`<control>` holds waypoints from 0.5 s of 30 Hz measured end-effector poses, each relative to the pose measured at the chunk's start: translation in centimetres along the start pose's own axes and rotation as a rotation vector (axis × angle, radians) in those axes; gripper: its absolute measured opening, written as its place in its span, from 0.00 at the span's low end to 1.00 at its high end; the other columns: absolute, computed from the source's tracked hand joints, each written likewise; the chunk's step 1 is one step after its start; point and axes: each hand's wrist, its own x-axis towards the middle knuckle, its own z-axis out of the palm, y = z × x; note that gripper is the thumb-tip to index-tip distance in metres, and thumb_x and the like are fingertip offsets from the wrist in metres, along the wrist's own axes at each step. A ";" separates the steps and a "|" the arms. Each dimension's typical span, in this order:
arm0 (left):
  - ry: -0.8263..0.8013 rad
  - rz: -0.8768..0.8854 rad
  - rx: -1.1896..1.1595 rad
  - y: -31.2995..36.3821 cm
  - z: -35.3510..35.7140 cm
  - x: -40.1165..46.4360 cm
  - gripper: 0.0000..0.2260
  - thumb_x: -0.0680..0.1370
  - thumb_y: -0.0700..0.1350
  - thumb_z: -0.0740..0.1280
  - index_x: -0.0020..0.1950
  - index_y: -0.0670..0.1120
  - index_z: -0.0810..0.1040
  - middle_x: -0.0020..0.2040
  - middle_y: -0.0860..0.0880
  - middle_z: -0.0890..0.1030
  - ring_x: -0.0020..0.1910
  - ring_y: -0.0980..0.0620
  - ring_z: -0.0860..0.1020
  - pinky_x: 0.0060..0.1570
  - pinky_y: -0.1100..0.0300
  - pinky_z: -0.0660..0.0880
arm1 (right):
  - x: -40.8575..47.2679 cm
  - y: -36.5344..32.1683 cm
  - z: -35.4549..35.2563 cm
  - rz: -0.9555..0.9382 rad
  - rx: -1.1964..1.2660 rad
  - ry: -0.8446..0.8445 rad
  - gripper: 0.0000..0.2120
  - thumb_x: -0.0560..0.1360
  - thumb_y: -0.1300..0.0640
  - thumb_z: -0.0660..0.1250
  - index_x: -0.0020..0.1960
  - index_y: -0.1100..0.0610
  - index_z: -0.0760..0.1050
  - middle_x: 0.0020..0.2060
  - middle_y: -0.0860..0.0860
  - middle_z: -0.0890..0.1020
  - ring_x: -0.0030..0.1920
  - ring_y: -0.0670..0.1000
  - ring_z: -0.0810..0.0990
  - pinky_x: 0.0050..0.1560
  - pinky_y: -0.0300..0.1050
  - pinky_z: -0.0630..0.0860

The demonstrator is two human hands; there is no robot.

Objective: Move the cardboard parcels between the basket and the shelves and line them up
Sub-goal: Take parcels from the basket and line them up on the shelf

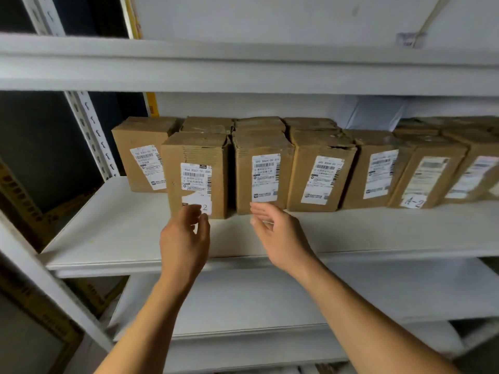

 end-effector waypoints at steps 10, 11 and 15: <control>-0.484 0.424 -0.119 16.2 13.7 -13.7 0.10 0.82 0.44 0.70 0.62 0.46 0.84 0.56 0.49 0.86 0.50 0.52 0.84 0.52 0.53 0.83 | -14.9 9.2 -21.5 0.190 -0.207 0.248 0.13 0.84 0.57 0.68 0.67 0.53 0.82 0.59 0.46 0.86 0.57 0.41 0.82 0.55 0.23 0.73; -0.520 0.449 -0.123 17.7 15.3 -15.3 0.09 0.82 0.44 0.70 0.62 0.46 0.84 0.56 0.49 0.86 0.50 0.51 0.85 0.52 0.53 0.83 | -16.8 10.3 -23.5 0.224 -0.224 0.275 0.13 0.84 0.57 0.67 0.67 0.53 0.81 0.60 0.46 0.85 0.57 0.42 0.82 0.54 0.23 0.72; -0.677 0.487 -0.124 23.3 21.5 -21.9 0.09 0.82 0.43 0.71 0.61 0.45 0.85 0.56 0.48 0.86 0.51 0.48 0.85 0.54 0.59 0.79 | -24.5 14.3 -30.4 0.390 -0.201 0.389 0.14 0.85 0.56 0.66 0.69 0.52 0.80 0.61 0.44 0.83 0.60 0.41 0.80 0.58 0.26 0.74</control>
